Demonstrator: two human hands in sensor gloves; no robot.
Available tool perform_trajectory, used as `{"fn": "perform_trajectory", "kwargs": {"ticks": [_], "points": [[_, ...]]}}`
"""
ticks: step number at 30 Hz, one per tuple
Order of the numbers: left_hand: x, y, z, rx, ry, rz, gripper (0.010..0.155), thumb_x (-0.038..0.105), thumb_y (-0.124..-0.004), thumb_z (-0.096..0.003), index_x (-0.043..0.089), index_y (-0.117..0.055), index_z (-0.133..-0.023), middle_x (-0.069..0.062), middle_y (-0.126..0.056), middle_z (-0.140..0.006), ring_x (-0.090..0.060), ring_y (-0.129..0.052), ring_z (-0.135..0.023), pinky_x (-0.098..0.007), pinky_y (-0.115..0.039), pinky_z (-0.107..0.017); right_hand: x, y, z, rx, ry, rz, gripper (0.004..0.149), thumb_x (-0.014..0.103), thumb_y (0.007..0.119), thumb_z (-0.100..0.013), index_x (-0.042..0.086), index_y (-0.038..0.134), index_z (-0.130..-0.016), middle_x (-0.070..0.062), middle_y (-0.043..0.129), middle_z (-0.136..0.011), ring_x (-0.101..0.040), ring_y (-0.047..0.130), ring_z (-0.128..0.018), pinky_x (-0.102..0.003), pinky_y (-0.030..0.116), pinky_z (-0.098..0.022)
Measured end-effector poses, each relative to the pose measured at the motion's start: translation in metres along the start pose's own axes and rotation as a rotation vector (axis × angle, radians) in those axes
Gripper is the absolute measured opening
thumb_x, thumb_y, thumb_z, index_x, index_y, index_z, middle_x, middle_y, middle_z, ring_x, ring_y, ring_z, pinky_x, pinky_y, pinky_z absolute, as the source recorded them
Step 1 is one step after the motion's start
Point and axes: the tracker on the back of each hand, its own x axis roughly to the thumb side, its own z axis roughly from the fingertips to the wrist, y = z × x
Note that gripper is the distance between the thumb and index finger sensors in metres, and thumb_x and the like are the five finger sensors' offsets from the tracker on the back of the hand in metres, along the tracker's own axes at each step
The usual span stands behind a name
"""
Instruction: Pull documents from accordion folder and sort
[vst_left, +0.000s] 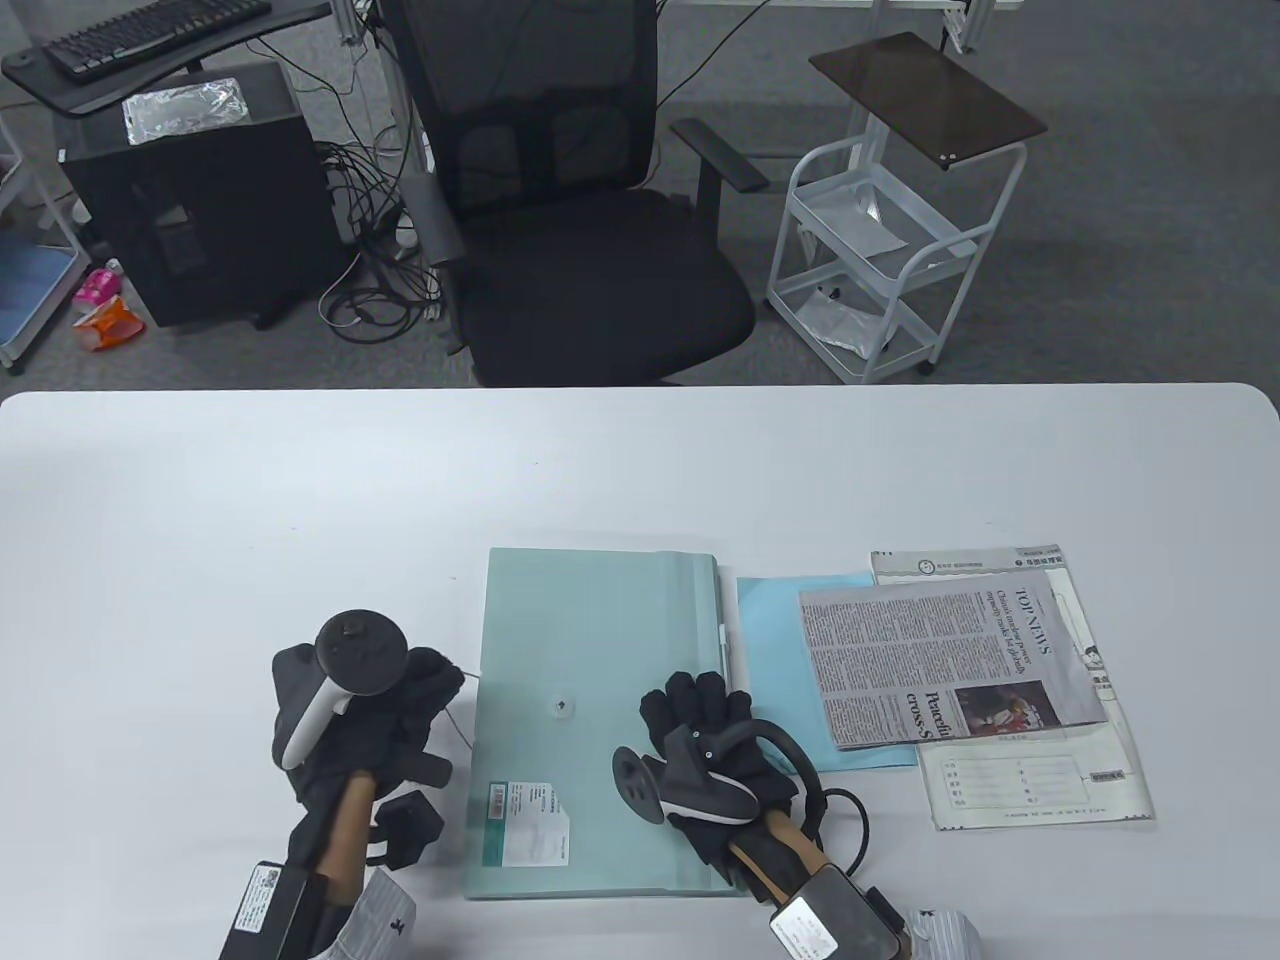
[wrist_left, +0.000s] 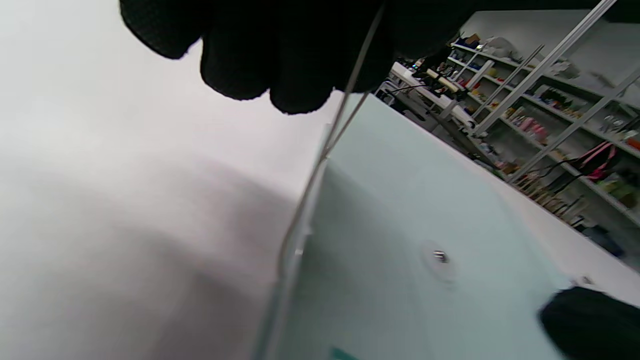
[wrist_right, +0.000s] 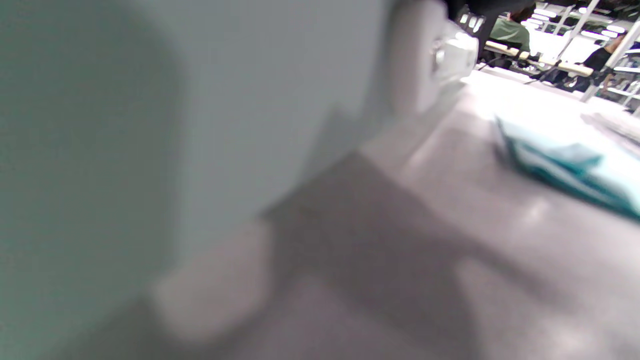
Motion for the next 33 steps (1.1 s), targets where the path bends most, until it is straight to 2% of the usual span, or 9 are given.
{"fn": "perform_trajectory", "kwargs": {"ticks": [4, 9, 11, 14, 16, 19, 22, 26, 33], "points": [[0.013, -0.018, -0.005, -0.063, -0.05, 0.041, 0.042, 0.039, -0.065, -0.0639, 0.013, -0.075, -0.096, -0.009, -0.084, -0.094, -0.042, -0.081, -0.091, -0.059, -0.067, -0.066, 0.001, 0.0, 0.0, 0.0, -0.003, 0.012, 0.067, 0.047, 0.04, -0.051, 0.009, 0.026, -0.104, -0.026, 0.035, -0.111, -0.055, 0.042, -0.098, -0.065, 0.048, -0.071], [0.024, -0.054, -0.014, -0.13, -0.07, 0.188, 0.045, 0.035, -0.064, -0.0645, 0.006, -0.072, -0.098, -0.014, -0.083, -0.095, -0.045, -0.081, -0.089, -0.06, -0.066, -0.065, 0.002, 0.0, -0.001, -0.001, -0.016, 0.017, 0.067, 0.046, 0.041, -0.051, 0.008, 0.026, -0.104, -0.026, 0.035, -0.11, -0.055, 0.042, -0.098, -0.065, 0.048, -0.071], [0.029, -0.064, -0.016, -0.114, -0.091, 0.137, 0.047, 0.033, -0.063, -0.0646, 0.005, -0.069, -0.101, -0.017, -0.08, -0.097, -0.046, -0.081, -0.088, -0.059, -0.066, -0.065, 0.003, 0.0, -0.001, 0.003, -0.019, 0.021, 0.067, 0.046, 0.041, -0.051, 0.008, 0.026, -0.104, -0.026, 0.035, -0.11, -0.055, 0.041, -0.098, -0.065, 0.047, -0.071], [0.041, -0.075, -0.017, -0.064, -0.11, -0.078, 0.046, 0.024, -0.063, -0.0637, 0.007, -0.065, -0.106, -0.018, -0.076, -0.101, -0.038, -0.086, -0.083, -0.053, -0.073, -0.062, 0.003, 0.0, -0.001, 0.005, -0.022, 0.032, 0.066, 0.046, 0.04, -0.051, 0.008, 0.026, -0.104, -0.027, 0.036, -0.11, -0.055, 0.042, -0.098, -0.065, 0.047, -0.071], [0.047, -0.082, -0.02, -0.057, -0.084, -0.189, 0.042, 0.021, -0.064, -0.0618, 0.012, -0.069, -0.103, -0.014, -0.08, -0.099, -0.029, -0.09, -0.078, -0.047, -0.077, -0.059, 0.004, 0.0, -0.001, 0.008, -0.022, 0.032, 0.066, 0.046, 0.041, -0.051, 0.008, 0.027, -0.104, -0.027, 0.036, -0.11, -0.055, 0.041, -0.098, -0.065, 0.047, -0.071], [0.052, -0.089, -0.023, -0.016, -0.077, -0.267, 0.04, 0.019, -0.067, -0.0598, 0.016, -0.073, -0.1, -0.011, -0.082, -0.095, -0.021, -0.094, -0.068, -0.041, -0.081, -0.053, 0.005, 0.0, -0.001, 0.009, -0.023, 0.045, 0.066, 0.046, 0.04, -0.051, 0.008, 0.027, -0.104, -0.027, 0.036, -0.11, -0.055, 0.042, -0.098, -0.064, 0.048, -0.071], [0.059, -0.099, -0.025, 0.031, -0.122, -0.424, 0.039, 0.021, -0.07, -0.0581, 0.018, -0.076, -0.097, -0.009, -0.083, -0.091, -0.015, -0.096, -0.061, -0.037, -0.084, -0.048, 0.005, 0.0, -0.002, 0.014, -0.025, 0.049, 0.066, 0.046, 0.04, -0.051, 0.008, 0.027, -0.104, -0.027, 0.036, -0.11, -0.055, 0.042, -0.097, -0.064, 0.049, -0.071], [0.068, -0.107, -0.028, 0.002, -0.128, -0.57, 0.043, 0.03, -0.075, -0.0572, 0.02, -0.072, -0.099, -0.008, -0.077, -0.095, -0.01, -0.093, -0.059, -0.035, -0.084, -0.047, 0.006, 0.0, -0.002, 0.013, -0.027, 0.055, 0.066, 0.046, 0.04, -0.051, 0.008, 0.027, -0.104, -0.027, 0.036, -0.11, -0.055, 0.042, -0.097, -0.064, 0.049, -0.071], [0.078, -0.114, -0.03, -0.038, -0.14, -0.723, 0.048, 0.034, -0.075, -0.0574, 0.02, -0.066, -0.102, -0.008, -0.071, -0.101, -0.011, -0.092, -0.062, -0.04, -0.082, -0.051, 0.006, -0.001, -0.002, 0.01, -0.029, 0.052, 0.066, 0.046, 0.04, -0.051, 0.008, 0.027, -0.104, -0.027, 0.036, -0.11, -0.055, 0.042, -0.097, -0.064, 0.049, -0.071]]}}
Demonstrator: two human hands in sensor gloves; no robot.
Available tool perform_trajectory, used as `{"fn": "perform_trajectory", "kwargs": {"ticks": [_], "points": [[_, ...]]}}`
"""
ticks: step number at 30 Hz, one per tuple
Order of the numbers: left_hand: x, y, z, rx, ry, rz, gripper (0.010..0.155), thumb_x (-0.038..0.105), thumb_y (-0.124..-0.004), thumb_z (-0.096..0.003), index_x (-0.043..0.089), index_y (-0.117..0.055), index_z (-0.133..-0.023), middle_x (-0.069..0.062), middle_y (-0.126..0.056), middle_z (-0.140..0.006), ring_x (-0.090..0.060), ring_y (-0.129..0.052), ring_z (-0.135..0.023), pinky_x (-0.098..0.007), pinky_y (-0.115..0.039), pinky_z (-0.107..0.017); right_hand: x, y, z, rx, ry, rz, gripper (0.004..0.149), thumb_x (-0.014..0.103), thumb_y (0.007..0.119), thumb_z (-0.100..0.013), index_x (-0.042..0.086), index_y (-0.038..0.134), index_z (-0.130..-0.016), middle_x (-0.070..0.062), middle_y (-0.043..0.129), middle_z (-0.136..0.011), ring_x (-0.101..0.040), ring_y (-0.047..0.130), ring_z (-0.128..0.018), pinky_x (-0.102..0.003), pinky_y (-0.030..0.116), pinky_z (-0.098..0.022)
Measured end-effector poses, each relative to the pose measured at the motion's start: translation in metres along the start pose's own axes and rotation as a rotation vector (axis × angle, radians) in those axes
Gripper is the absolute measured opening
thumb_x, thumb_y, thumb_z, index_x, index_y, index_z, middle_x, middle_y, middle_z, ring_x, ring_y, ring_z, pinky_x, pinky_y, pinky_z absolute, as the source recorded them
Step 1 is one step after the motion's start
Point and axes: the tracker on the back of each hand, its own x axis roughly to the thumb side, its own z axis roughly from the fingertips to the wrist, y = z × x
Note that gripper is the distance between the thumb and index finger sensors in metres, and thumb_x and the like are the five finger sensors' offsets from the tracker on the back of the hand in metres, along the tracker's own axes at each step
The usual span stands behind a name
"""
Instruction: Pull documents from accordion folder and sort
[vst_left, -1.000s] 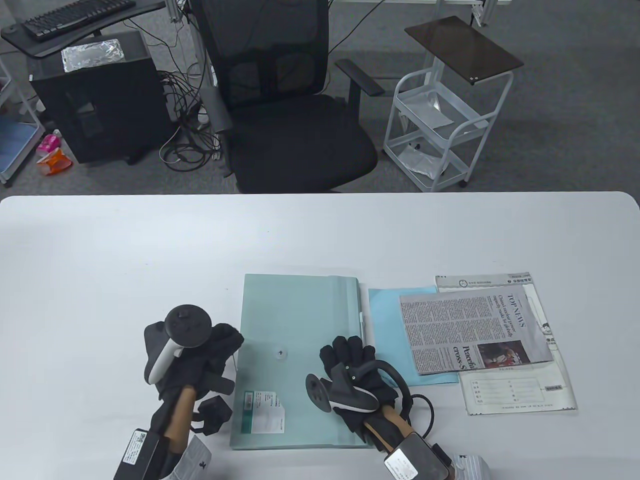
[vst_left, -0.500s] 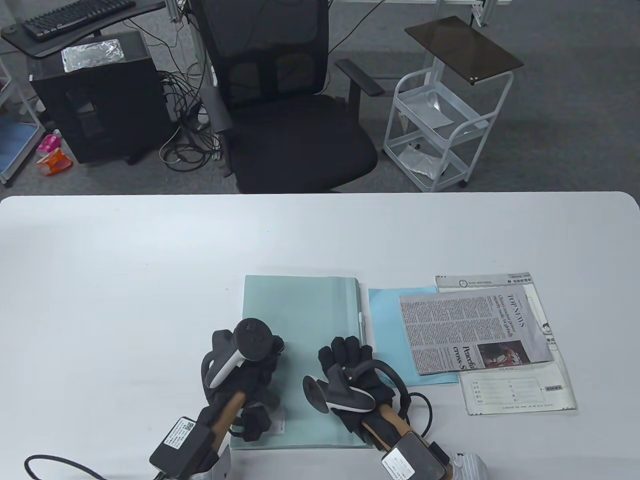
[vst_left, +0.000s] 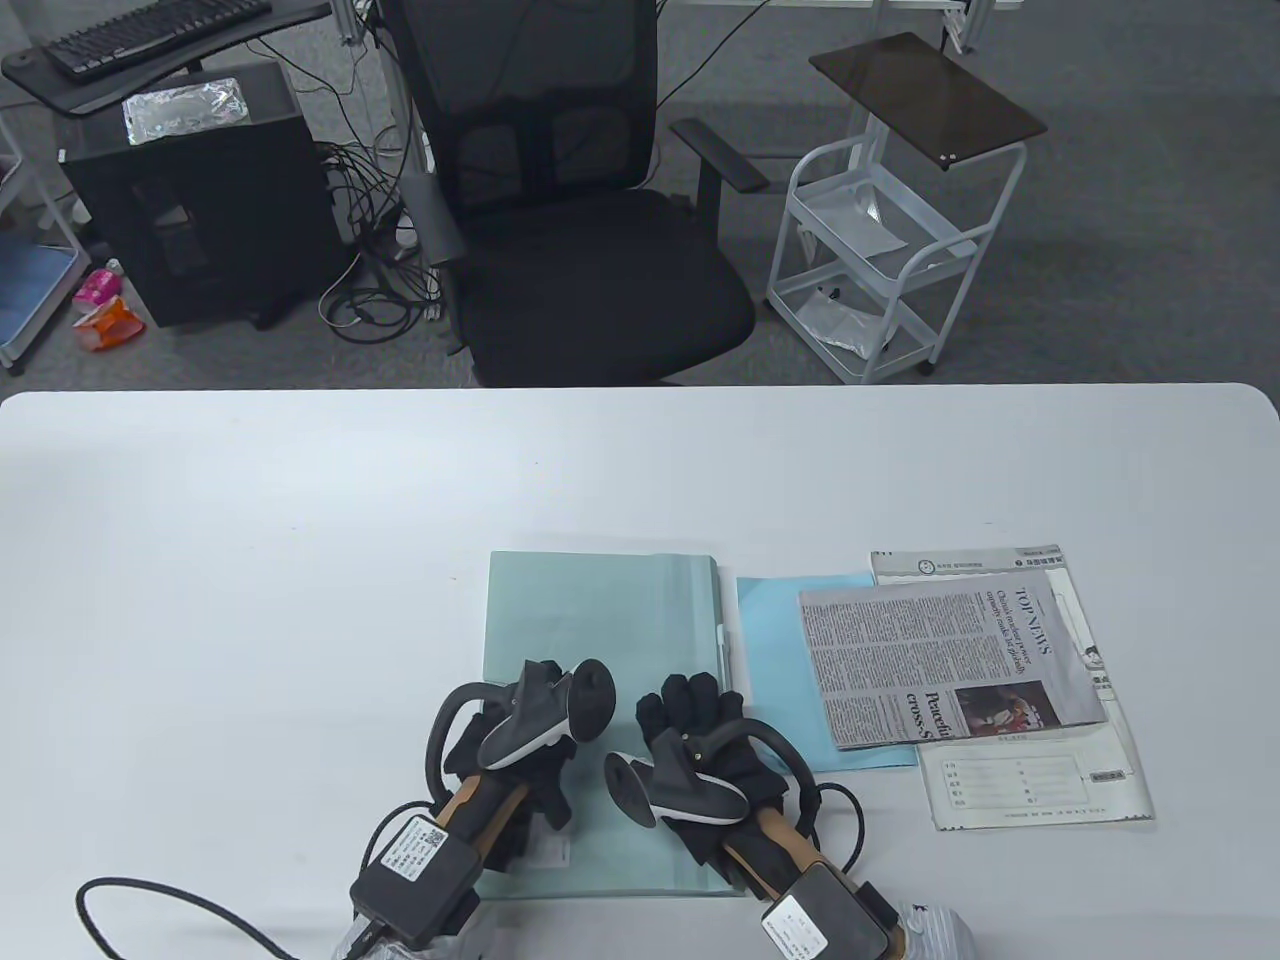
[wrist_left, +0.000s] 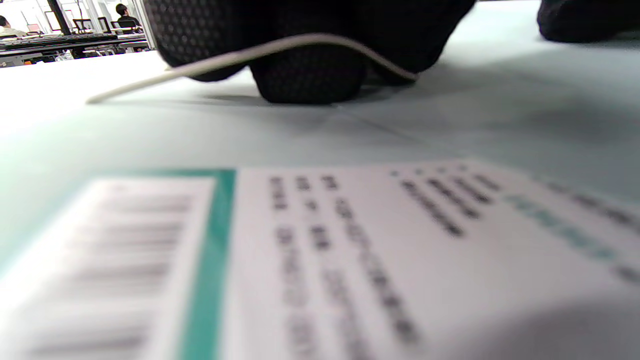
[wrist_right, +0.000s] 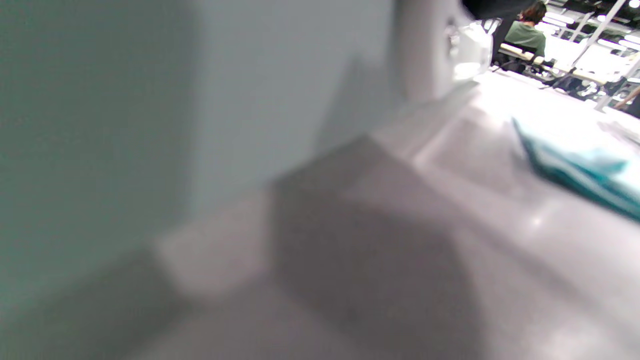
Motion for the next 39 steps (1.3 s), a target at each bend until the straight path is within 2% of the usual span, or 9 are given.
{"fn": "perform_trajectory", "kwargs": {"ticks": [3, 8, 14, 19, 22, 26, 30, 36, 39], "points": [[-0.001, 0.003, 0.001, -0.03, 0.001, -0.062, 0.05, 0.035, -0.074, -0.0579, 0.021, -0.064, -0.105, -0.008, -0.069, -0.105, -0.016, -0.089, -0.072, -0.042, -0.079, -0.054, 0.0, -0.001, 0.0, -0.003, 0.0, -0.014, 0.066, 0.046, 0.04, -0.051, 0.008, 0.027, -0.104, -0.027, 0.036, -0.11, -0.055, 0.042, -0.098, -0.064, 0.049, -0.071], [-0.005, 0.006, 0.003, -0.026, 0.025, -0.132, 0.054, 0.036, -0.075, -0.0571, 0.02, -0.062, -0.107, -0.006, -0.07, -0.106, -0.018, -0.088, -0.077, -0.041, -0.079, -0.053, -0.001, -0.001, 0.0, -0.007, -0.002, -0.027, 0.067, 0.046, 0.041, -0.051, 0.008, 0.027, -0.104, -0.026, 0.036, -0.11, -0.055, 0.042, -0.098, -0.064, 0.049, -0.071], [-0.018, 0.009, 0.011, -0.029, 0.046, -0.124, 0.056, 0.042, -0.07, -0.0583, 0.019, -0.063, -0.109, -0.008, -0.071, -0.107, -0.021, -0.088, -0.079, -0.045, -0.078, -0.057, -0.007, -0.009, -0.001, -0.026, 0.015, -0.039, 0.068, 0.05, 0.045, -0.05, 0.011, 0.032, -0.104, -0.023, 0.041, -0.11, -0.052, 0.049, -0.098, -0.062, 0.053, -0.071], [-0.035, 0.022, 0.025, -0.016, 0.067, -0.066, 0.06, 0.05, -0.063, -0.0597, 0.017, -0.065, -0.11, -0.013, -0.07, -0.109, -0.029, -0.087, -0.086, -0.051, -0.075, -0.062, -0.022, -0.027, 0.002, -0.063, 0.024, -0.089, 0.073, 0.054, 0.051, -0.048, 0.012, 0.033, -0.104, -0.022, 0.043, -0.11, -0.051, 0.051, -0.098, -0.062, 0.053, -0.071], [-0.048, 0.032, 0.037, 0.032, 0.081, -0.034, 0.064, 0.052, -0.06, -0.0604, 0.015, -0.062, -0.112, -0.015, -0.068, -0.111, -0.032, -0.085, -0.088, -0.052, -0.073, -0.063, -0.038, -0.042, 0.006, -0.097, 0.099, -0.081, 0.074, 0.051, 0.06, -0.047, 0.013, 0.035, -0.104, -0.022, 0.043, -0.111, -0.051, 0.05, -0.098, -0.062, 0.053, -0.071], [-0.063, 0.046, 0.053, 0.119, 0.104, 0.003, 0.068, 0.055, -0.057, -0.0605, 0.015, -0.056, -0.115, -0.018, -0.062, -0.114, -0.036, -0.08, -0.094, -0.054, -0.069, -0.067, -0.061, -0.06, 0.013, -0.17, 0.179, -0.082, 0.075, 0.05, 0.063, -0.047, 0.013, 0.033, -0.104, -0.022, 0.04, -0.111, -0.052, 0.046, -0.099, -0.063, 0.049, -0.072], [-0.078, 0.058, 0.068, 0.256, 0.125, 0.01, 0.073, 0.057, -0.055, -0.0604, 0.014, -0.047, -0.119, -0.019, -0.053, -0.119, -0.041, -0.068, -0.103, -0.059, -0.06, -0.074, -0.082, -0.077, 0.026, -0.256, 0.251, -0.055, 0.079, 0.053, 0.063, -0.045, 0.013, 0.031, -0.105, -0.023, 0.036, -0.113, -0.052, 0.042, -0.101, -0.064, 0.045, -0.074], [-0.097, 0.064, 0.081, 0.345, 0.139, 0.017, 0.077, 0.06, -0.052, -0.06, 0.016, -0.037, -0.121, -0.017, -0.042, -0.124, -0.043, -0.055, -0.111, -0.065, -0.045, -0.079, -0.095, -0.08, 0.042, -0.35, 0.283, -0.091, 0.084, 0.059, 0.06, -0.044, 0.014, 0.026, -0.106, -0.023, 0.031, -0.114, -0.054, 0.034, -0.102, -0.067, 0.039, -0.074], [-0.102, 0.058, 0.086, 0.402, 0.119, -0.004, 0.077, 0.06, -0.051, -0.0601, 0.018, -0.032, -0.122, -0.016, -0.034, -0.126, -0.043, -0.046, -0.114, -0.063, -0.038, -0.081, -0.097, -0.075, 0.045, -0.387, 0.287, -0.1, 0.085, 0.06, 0.058, -0.044, 0.015, 0.024, -0.107, -0.023, 0.028, -0.115, -0.055, 0.029, -0.102, -0.069, 0.035, -0.073]]}}
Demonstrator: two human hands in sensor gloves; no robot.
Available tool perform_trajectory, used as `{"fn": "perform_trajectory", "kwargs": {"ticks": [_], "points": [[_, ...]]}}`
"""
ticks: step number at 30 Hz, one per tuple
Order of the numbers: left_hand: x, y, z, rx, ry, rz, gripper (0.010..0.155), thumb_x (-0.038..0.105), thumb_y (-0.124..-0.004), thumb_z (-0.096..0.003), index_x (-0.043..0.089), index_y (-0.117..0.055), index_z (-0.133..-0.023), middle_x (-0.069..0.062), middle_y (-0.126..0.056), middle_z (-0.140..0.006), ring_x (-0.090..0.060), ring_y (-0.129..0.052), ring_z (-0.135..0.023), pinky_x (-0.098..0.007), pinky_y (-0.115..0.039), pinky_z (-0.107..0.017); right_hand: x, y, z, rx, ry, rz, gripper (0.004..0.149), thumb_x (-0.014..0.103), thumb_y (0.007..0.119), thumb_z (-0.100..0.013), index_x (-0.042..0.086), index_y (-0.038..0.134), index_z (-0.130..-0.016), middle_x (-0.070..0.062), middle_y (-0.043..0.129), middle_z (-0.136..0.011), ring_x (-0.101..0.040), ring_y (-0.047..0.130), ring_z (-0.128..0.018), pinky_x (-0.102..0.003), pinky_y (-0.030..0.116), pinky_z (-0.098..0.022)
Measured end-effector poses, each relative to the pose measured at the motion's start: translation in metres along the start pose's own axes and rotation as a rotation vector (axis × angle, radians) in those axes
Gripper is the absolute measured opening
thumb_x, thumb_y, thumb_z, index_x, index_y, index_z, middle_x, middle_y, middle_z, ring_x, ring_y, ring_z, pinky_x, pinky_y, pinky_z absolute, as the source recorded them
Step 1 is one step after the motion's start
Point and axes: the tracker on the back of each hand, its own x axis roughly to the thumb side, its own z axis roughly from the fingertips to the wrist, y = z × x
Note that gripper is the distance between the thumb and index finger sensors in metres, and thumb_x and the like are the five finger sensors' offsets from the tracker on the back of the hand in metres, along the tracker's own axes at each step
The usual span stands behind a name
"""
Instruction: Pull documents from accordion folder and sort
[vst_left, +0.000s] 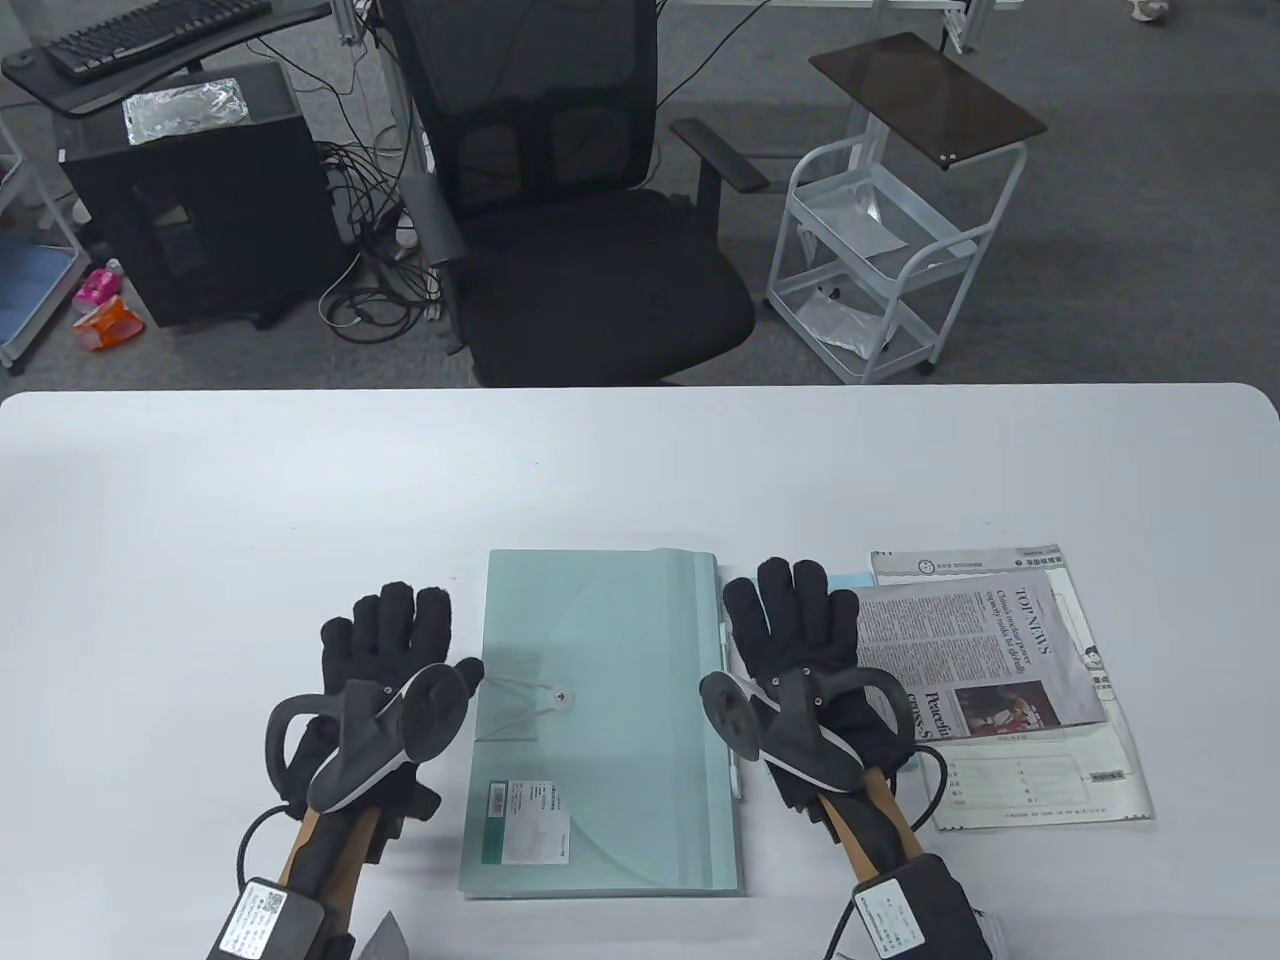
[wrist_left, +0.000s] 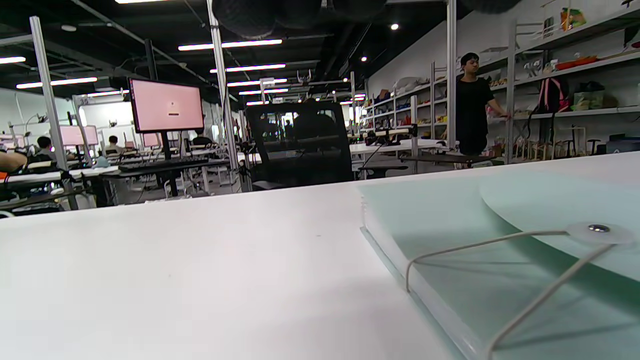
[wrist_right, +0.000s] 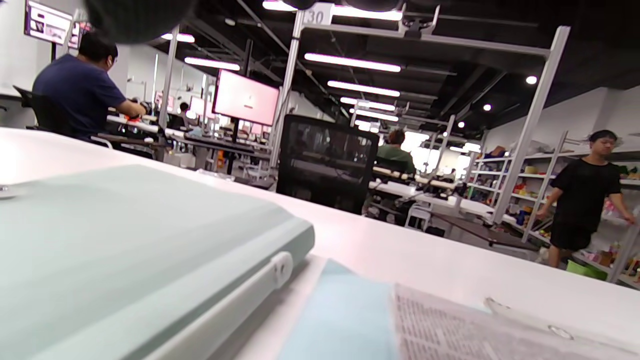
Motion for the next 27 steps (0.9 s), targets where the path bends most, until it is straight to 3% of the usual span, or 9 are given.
{"fn": "perform_trajectory", "kwargs": {"ticks": [4, 12, 20, 27], "points": [[-0.007, -0.012, 0.007, 0.028, -0.039, -0.046, 0.078, 0.061, -0.048, -0.0602, 0.022, -0.022, -0.122, -0.014, -0.021, -0.127, -0.043, -0.03, -0.117, -0.062, -0.026, -0.082, -0.001, 0.012, 0.006, -0.011, -0.005, -0.02, 0.084, 0.061, 0.055, -0.045, 0.015, 0.022, -0.107, -0.024, 0.025, -0.115, -0.057, 0.026, -0.102, -0.071, 0.033, -0.073], [-0.021, -0.037, 0.014, -0.003, -0.081, -0.078, 0.081, 0.065, -0.044, -0.059, 0.027, -0.009, -0.121, -0.014, -0.003, -0.125, -0.045, -0.005, -0.116, -0.073, -0.018, -0.077, -0.004, 0.029, 0.014, 0.024, -0.004, 0.003, 0.084, 0.062, 0.053, -0.045, 0.015, 0.02, -0.107, -0.026, 0.02, -0.114, -0.059, 0.021, -0.1, -0.072, 0.029, -0.071], [-0.035, -0.052, 0.011, -0.134, -0.042, -0.098, 0.083, 0.069, -0.041, -0.058, 0.027, -0.006, -0.121, -0.014, 0.004, -0.124, -0.048, 0.001, -0.113, -0.077, -0.015, -0.074, -0.016, 0.044, 0.022, 0.075, 0.034, -0.004, 0.088, 0.063, 0.052, -0.044, 0.011, 0.019, -0.107, -0.028, 0.018, -0.114, -0.06, 0.018, -0.1, -0.073, 0.027, -0.071], [-0.038, -0.053, 0.01, -0.132, -0.027, -0.076, 0.084, 0.069, -0.041, -0.058, 0.026, -0.006, -0.121, -0.015, 0.003, -0.125, -0.048, 0.0, -0.113, -0.077, -0.017, -0.073, -0.018, 0.047, 0.022, 0.093, 0.042, -0.012, 0.089, 0.063, 0.054, -0.044, 0.012, 0.019, -0.107, -0.028, 0.019, -0.114, -0.06, 0.018, -0.1, -0.073, 0.027, -0.07]]}}
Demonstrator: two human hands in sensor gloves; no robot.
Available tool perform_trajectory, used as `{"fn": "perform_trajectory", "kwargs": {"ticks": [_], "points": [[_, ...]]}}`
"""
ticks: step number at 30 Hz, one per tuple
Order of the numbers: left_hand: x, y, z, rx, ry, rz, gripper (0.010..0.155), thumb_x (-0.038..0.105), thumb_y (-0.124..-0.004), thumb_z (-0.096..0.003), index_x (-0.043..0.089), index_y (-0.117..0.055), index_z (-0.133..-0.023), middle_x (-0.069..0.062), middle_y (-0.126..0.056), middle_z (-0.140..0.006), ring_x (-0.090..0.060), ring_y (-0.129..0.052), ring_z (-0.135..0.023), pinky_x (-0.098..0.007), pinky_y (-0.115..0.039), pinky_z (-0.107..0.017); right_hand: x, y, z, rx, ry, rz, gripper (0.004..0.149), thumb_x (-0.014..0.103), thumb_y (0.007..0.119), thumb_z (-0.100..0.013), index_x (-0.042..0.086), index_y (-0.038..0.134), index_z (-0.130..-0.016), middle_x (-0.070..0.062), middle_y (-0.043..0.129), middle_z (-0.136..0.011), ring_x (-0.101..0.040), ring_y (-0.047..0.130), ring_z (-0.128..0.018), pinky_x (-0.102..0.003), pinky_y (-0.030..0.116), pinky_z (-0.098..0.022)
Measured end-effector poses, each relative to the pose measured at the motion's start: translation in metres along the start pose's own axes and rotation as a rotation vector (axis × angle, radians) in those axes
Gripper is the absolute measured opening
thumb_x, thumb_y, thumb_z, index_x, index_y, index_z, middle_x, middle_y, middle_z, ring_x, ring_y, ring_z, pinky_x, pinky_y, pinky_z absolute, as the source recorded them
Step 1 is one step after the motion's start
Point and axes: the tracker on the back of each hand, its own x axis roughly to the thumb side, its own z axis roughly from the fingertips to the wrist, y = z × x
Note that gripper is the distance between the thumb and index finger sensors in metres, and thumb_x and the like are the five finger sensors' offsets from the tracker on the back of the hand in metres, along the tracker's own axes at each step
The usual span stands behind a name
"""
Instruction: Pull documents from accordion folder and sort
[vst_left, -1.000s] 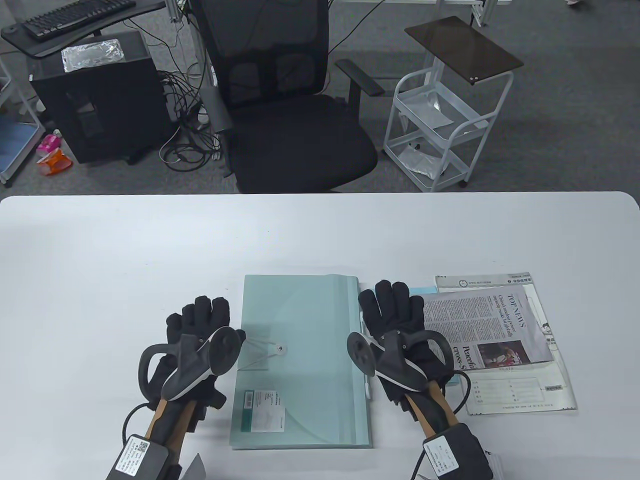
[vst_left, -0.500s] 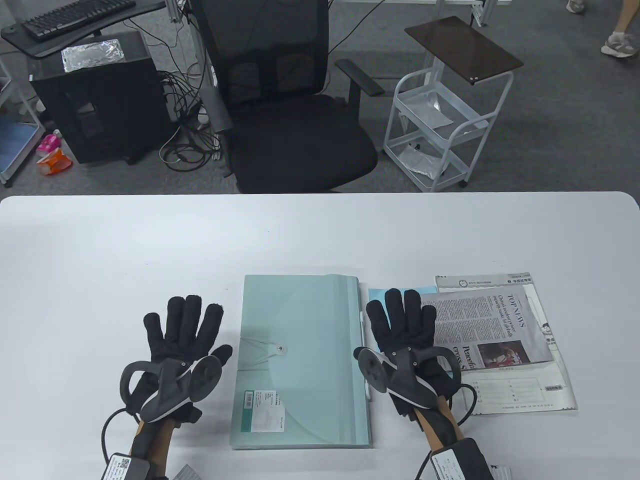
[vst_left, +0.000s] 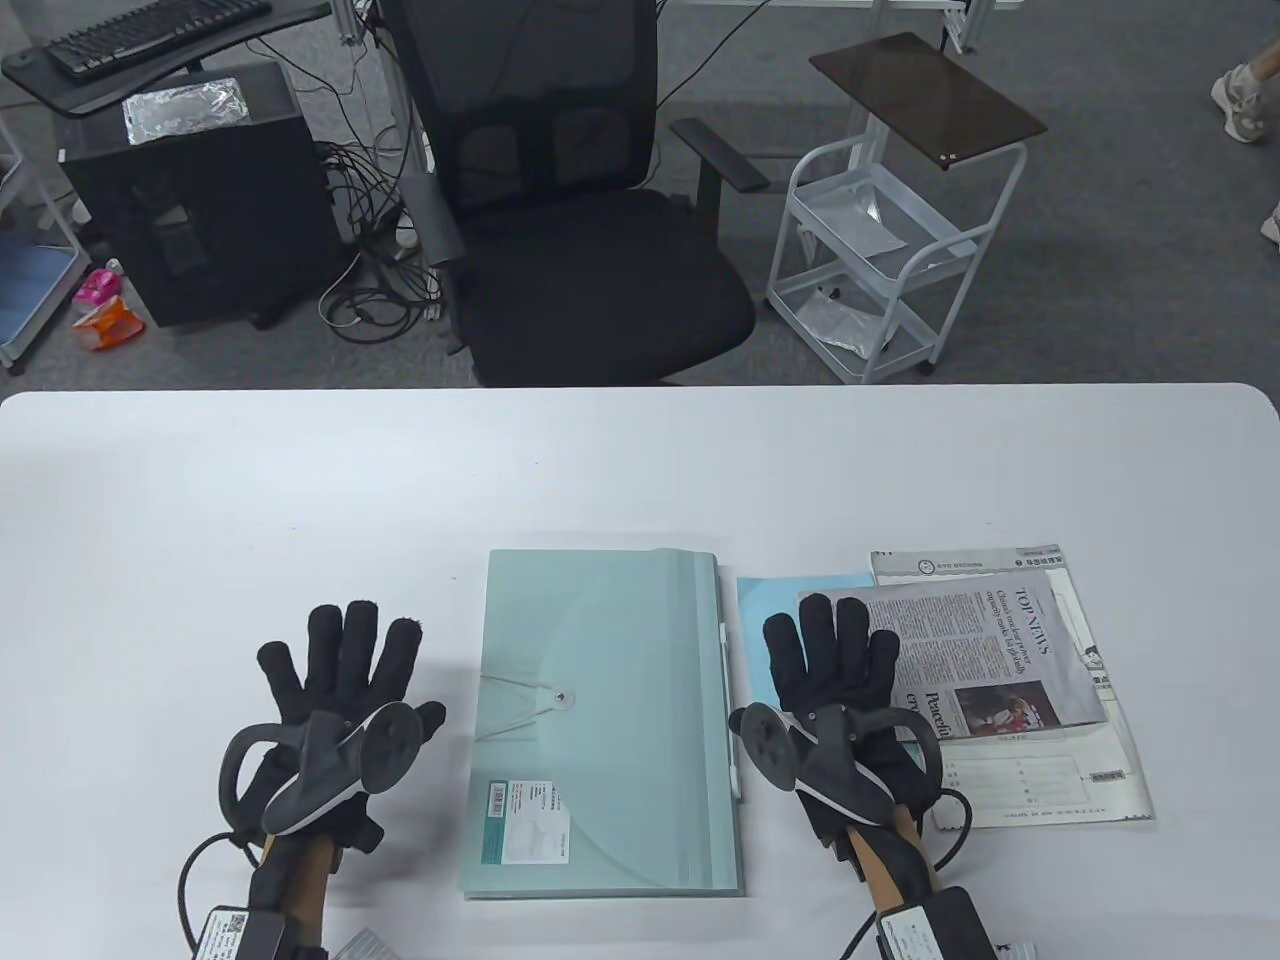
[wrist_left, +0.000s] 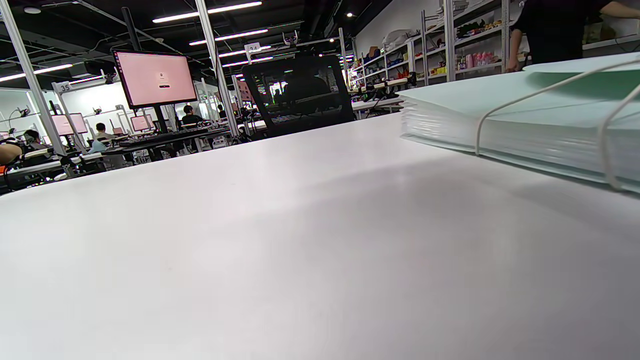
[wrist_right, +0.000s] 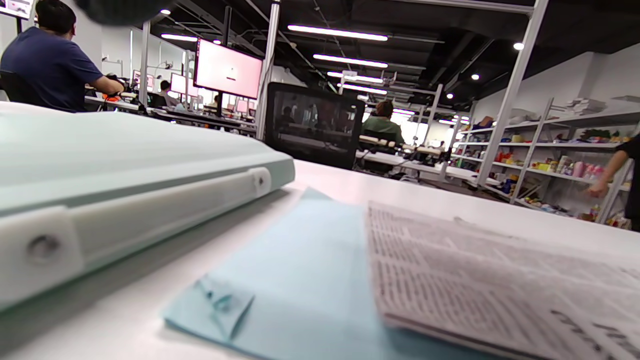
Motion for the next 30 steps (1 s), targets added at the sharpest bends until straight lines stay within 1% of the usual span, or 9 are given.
{"fn": "perform_trajectory", "kwargs": {"ticks": [10, 29, 30], "points": [[-0.0017, 0.0011, 0.0016, -0.005, 0.011, -0.003, 0.084, 0.068, -0.041, -0.0582, 0.026, -0.008, -0.122, -0.015, 0.001, -0.125, -0.047, -0.002, -0.114, -0.077, -0.018, -0.074, 0.0011, -0.0016, 0.0, 0.015, -0.007, -0.006, 0.089, 0.063, 0.054, -0.043, 0.012, 0.019, -0.107, -0.028, 0.019, -0.114, -0.06, 0.019, -0.1, -0.073, 0.028, -0.07], [-0.0012, -0.0001, 0.0014, -0.014, 0.008, -0.01, 0.084, 0.068, -0.042, -0.0582, 0.025, -0.009, -0.122, -0.015, -0.001, -0.125, -0.047, -0.003, -0.115, -0.077, -0.019, -0.074, 0.0046, 0.003, -0.0013, 0.043, -0.02, -0.003, 0.089, 0.063, 0.054, -0.044, 0.011, 0.02, -0.107, -0.028, 0.02, -0.113, -0.06, 0.02, -0.099, -0.073, 0.029, -0.07], [-0.001, -0.0001, 0.0015, -0.014, 0.009, -0.014, 0.084, 0.068, -0.042, -0.0583, 0.025, -0.009, -0.122, -0.015, -0.001, -0.125, -0.047, -0.007, -0.115, -0.077, -0.019, -0.074, 0.0048, 0.0031, -0.0011, 0.044, -0.02, -0.002, 0.089, 0.063, 0.055, -0.044, 0.011, 0.02, -0.107, -0.028, 0.02, -0.113, -0.06, 0.02, -0.099, -0.073, 0.029, -0.07]]}}
